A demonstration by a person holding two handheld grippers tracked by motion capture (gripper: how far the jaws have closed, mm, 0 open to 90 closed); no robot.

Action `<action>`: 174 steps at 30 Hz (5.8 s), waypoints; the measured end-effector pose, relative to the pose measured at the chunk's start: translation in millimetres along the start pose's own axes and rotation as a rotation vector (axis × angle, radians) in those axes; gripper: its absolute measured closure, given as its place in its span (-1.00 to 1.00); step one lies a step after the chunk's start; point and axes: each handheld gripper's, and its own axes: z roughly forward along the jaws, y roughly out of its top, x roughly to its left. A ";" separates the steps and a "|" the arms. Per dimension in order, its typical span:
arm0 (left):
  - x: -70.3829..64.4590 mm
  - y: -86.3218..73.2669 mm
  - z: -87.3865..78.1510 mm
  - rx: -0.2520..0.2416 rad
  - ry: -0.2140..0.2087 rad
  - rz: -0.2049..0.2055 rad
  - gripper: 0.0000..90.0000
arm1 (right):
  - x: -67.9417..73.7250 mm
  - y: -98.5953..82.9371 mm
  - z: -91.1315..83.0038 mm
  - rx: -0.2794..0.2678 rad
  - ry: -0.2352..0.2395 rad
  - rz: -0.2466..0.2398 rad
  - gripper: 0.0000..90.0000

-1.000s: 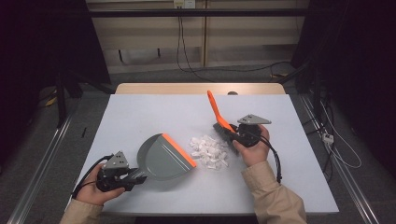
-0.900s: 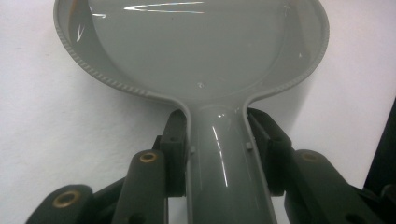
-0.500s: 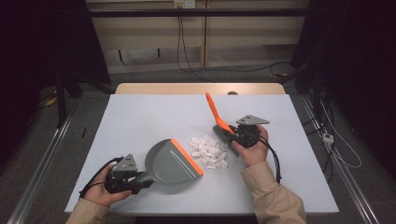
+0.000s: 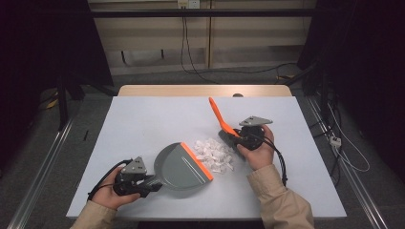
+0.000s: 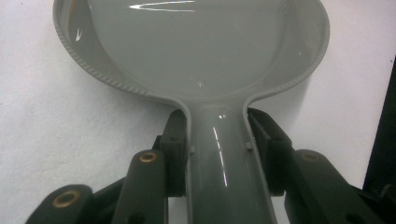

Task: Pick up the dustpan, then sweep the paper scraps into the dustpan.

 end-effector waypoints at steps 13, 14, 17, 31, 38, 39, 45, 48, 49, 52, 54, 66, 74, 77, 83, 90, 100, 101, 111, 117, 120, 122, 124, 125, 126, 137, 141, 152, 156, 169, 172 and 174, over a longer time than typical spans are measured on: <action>1.0 1.6 1.8 -0.010 -0.021 -0.006 0.39 | 2.6 0.0 -2.1 0.021 -0.011 0.016 0.60; 0.7 2.0 1.4 -0.002 -0.013 -0.004 0.39 | 2.7 -0.2 -2.1 0.019 -0.009 0.017 0.60; 0.8 3.0 2.1 -0.001 -0.017 0.003 0.39 | 4.1 -1.2 -1.7 0.009 -0.005 0.013 0.60; -1.3 11.8 7.7 0.009 -0.025 -0.008 0.39 | 14.0 -5.9 -0.8 -0.027 0.004 -0.006 0.59; -2.9 17.1 8.0 0.014 -0.044 -0.010 0.38 | 17.7 -7.4 -1.2 -0.036 0.002 -0.006 0.59; -3.7 18.0 8.1 0.016 -0.048 -0.015 0.38 | 19.2 -7.5 -1.1 -0.036 0.000 -0.010 0.59; -4.2 22.1 9.3 0.032 -0.054 -0.011 0.38 | 32.0 -6.6 0.6 -0.037 0.013 -0.033 0.59; -4.1 22.3 9.7 0.032 -0.057 -0.021 0.38 | 37.7 -6.6 1.7 -0.043 0.022 -0.040 0.59; -4.0 22.4 10.0 0.031 -0.059 -0.023 0.38 | 38.9 -6.5 1.8 -0.042 0.023 -0.041 0.59; -3.4 23.0 10.7 0.036 -0.060 -0.022 0.38 | 41.9 -6.4 2.5 -0.045 0.024 -0.046 0.59; -3.0 24.2 11.9 0.036 -0.060 -0.020 0.38 | 42.8 -6.4 2.6 -0.045 0.027 -0.045 0.59; -3.0 31.6 19.7 0.048 -0.071 -0.024 0.38 | 48.2 -6.5 3.2 -0.052 0.044 -0.046 0.59; -4.5 33.3 26.7 0.046 -0.064 -0.026 0.38 | 55.5 -6.0 5.1 -0.067 0.115 -0.026 0.59; -5.4 34.1 29.2 0.048 -0.069 -0.027 0.37 | 61.5 -4.4 5.8 -0.075 0.129 -0.033 0.59; -5.3 36.2 34.8 0.029 -0.065 -0.017 0.37 | 71.4 1.1 3.3 -0.099 0.163 -0.056 0.60; -8.8 37.6 44.8 0.022 -0.043 -0.004 0.34 | 73.5 4.0 1.4 -0.111 0.198 -0.044 0.60; -12.6 36.1 45.2 0.005 -0.003 -0.023 0.24 | 60.4 9.3 -9.5 -0.155 0.163 -0.018 0.59; -12.4 35.5 45.1 0.005 -0.004 -0.029 0.27 | 58.9 9.3 -9.8 -0.156 0.161 -0.013 0.59; -7.2 34.7 39.8 0.021 -0.014 -0.042 0.39 | 41.4 8.3 -11.7 -0.171 0.097 0.004 0.59; -6.3 33.7 39.6 0.025 -0.020 -0.046 0.39 | 31.7 -2.1 -1.6 -0.124 0.068 0.007 0.59; -5.7 33.8 39.0 0.024 -0.024 -0.040 0.39 | 29.5 -4.7 3.0 -0.073 0.063 -0.009 0.59; -6.0 33.6 39.5 0.021 -0.025 -0.045 0.39 | 29.6 -3.6 2.0 -0.066 0.060 -0.017 0.58; -5.9 33.6 39.5 0.023 -0.025 -0.046 0.39 | 31.3 1.2 0.1 -0.044 0.065 -0.028 0.40; -5.9 33.6 39.5 0.023 -0.026 -0.046 0.39 | 32.2 4.3 -0.8 -0.032 0.071 -0.029 0.36; -5.9 33.6 39.5 0.024 -0.026 -0.046 0.39 | 33.4 7.1 -2.5 -0.026 0.064 -0.046 0.38; -6.3 34.5 40.8 0.023 -0.027 -0.051 0.39 | 27.8 4.0 -1.4 0.105 0.048 -0.002 0.59; -6.6 35.6 41.8 0.026 -0.024 -0.048 0.39 | 40.0 -1.5 -1.0 0.057 0.055 0.031 0.60; -9.0 38.7 44.2 0.027 -0.014 -0.053 0.39 | 65.1 -5.5 -5.1 -0.023 0.064 0.026 0.60; -10.8 39.1 46.0 0.021 -0.016 -0.051 0.39 | 73.0 -1.6 -6.1 -0.045 0.138 0.038 0.60; -8.1 36.4 41.6 0.028 -0.013 -0.054 0.39 | 49.1 6.3 -11.3 -0.133 0.097 0.066 0.60; -7.4 36.1 41.3 0.028 -0.014 -0.052 0.39 | 40.5 2.9 -8.7 -0.128 0.082 0.081 0.60; -7.6 35.8 41.5 0.026 -0.014 -0.053 0.39 | 36.3 0.6 -7.1 -0.129 0.066 0.094 0.60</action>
